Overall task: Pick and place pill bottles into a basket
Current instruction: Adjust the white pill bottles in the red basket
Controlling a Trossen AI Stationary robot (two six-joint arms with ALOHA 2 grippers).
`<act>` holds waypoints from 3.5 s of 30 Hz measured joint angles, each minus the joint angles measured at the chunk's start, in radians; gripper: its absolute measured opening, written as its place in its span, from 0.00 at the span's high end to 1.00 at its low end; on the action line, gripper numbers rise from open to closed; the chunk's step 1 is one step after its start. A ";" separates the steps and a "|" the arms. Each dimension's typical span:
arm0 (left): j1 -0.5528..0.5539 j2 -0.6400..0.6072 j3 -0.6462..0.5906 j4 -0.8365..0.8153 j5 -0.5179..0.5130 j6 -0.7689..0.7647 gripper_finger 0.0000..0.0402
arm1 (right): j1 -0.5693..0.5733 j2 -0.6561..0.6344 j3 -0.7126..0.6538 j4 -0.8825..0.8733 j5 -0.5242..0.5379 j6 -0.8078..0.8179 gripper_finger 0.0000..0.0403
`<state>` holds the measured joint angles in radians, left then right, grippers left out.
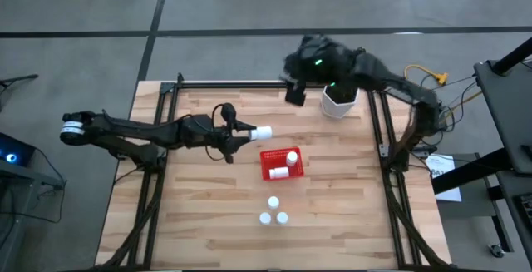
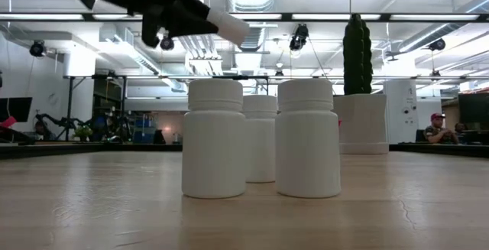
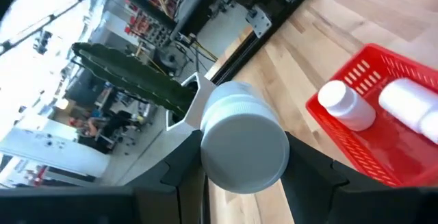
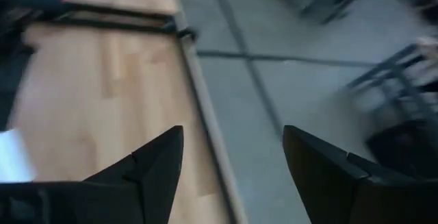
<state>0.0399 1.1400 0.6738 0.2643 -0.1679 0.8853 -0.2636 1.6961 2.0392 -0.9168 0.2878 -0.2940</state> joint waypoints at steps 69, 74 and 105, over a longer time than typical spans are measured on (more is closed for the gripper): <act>0.070 0.400 0.707 -0.782 0.164 -0.304 0.65 | -0.408 -0.751 -1.002 0.623 -1.086 0.142 0.98; 0.086 0.428 0.705 -0.798 0.179 -0.304 0.65 | -0.392 -0.798 -1.046 0.713 -1.074 0.265 0.98; 0.090 0.443 0.707 -0.819 0.291 -0.329 0.65 | -0.314 -0.820 -0.884 0.425 -1.062 0.257 0.98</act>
<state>0.1295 1.5833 1.3811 -0.5549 0.1235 0.5563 -0.5777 0.8761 1.1549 -0.4921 -0.7741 -0.0373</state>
